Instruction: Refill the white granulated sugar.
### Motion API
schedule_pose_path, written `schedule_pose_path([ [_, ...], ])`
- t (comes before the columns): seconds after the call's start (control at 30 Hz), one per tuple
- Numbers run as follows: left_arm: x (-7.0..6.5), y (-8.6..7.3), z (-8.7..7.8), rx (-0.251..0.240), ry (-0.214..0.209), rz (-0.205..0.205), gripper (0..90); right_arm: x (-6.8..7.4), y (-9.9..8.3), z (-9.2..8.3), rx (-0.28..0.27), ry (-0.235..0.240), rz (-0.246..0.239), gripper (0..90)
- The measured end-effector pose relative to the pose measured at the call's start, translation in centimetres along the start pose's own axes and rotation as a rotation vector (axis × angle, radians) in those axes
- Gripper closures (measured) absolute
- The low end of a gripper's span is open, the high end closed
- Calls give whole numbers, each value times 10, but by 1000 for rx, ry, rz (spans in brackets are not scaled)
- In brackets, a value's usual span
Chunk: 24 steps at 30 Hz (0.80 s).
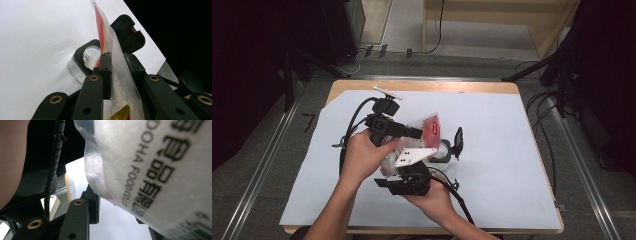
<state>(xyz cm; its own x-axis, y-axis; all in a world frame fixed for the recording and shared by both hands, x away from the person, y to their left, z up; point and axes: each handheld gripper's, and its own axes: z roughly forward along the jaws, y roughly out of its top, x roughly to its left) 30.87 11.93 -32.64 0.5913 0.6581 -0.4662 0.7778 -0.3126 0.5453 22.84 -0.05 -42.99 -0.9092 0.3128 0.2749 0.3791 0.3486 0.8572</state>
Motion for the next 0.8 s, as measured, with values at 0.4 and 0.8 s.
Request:
schedule_pose_path([
  [0.4, -3, 0, -1, -10, 24, 29, 785, -1, 0, 0, -2, -3, -4, 633],
  [0.8, -5, 0, 0, -20, 29, 30, 785, -2, 1, 0, 6, -2, -11, 632],
])
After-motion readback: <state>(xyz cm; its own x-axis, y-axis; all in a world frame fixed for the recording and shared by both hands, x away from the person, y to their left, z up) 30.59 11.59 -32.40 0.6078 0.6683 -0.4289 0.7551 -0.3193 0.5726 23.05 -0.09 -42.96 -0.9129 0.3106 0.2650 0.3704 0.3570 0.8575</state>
